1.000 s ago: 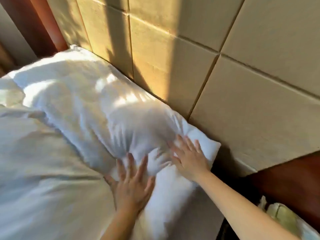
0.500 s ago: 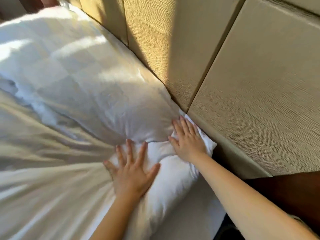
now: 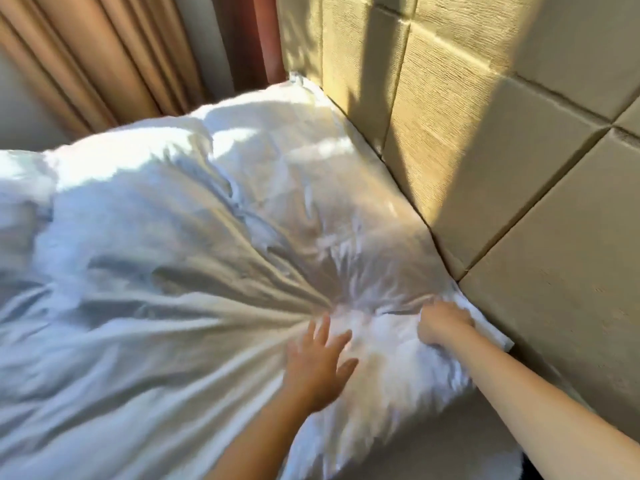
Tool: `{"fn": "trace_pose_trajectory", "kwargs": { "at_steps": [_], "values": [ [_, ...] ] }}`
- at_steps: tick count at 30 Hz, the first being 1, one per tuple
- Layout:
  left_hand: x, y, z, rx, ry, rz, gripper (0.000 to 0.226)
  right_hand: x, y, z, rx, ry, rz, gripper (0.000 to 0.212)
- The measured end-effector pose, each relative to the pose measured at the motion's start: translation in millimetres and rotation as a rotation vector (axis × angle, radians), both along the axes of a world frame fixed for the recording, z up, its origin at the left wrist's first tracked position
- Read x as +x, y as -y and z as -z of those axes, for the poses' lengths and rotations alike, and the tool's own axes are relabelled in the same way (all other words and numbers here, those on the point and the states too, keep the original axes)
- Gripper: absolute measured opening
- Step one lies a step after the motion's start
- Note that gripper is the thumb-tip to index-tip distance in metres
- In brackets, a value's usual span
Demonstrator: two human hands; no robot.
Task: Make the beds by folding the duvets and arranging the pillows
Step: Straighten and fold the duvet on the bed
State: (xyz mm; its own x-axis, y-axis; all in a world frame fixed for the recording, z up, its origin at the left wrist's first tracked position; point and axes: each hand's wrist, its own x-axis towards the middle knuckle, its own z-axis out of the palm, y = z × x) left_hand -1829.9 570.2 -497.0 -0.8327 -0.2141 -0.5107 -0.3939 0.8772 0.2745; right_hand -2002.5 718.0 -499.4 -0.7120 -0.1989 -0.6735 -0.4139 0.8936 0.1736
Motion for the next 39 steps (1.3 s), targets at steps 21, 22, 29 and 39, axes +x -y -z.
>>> {"fn": "trace_pose_trajectory", "kwargs": {
  "at_steps": [21, 22, 29, 39],
  "values": [
    [337.0, 312.4, 23.8, -0.211, 0.222, -0.968, 0.099, 307.3, 334.7, 44.1, -0.285, 0.058, -0.724, 0.071],
    [330.5, 324.7, 18.2, -0.113, 0.289, -0.925, 0.097, 300.8, 349.2, 41.6, -0.134, 0.145, -0.699, 0.067],
    [468.5, 346.2, -27.6, -0.417, -0.249, -0.971, 0.076, 440.5, 441.7, -40.9, -0.857, -0.224, -0.629, 0.044],
    [622.5, 336.0, 62.9, 0.344, -0.242, -1.586, 0.117, 569.0, 446.6, 54.5, -0.350, 0.105, -0.800, 0.097]
  ]
}}
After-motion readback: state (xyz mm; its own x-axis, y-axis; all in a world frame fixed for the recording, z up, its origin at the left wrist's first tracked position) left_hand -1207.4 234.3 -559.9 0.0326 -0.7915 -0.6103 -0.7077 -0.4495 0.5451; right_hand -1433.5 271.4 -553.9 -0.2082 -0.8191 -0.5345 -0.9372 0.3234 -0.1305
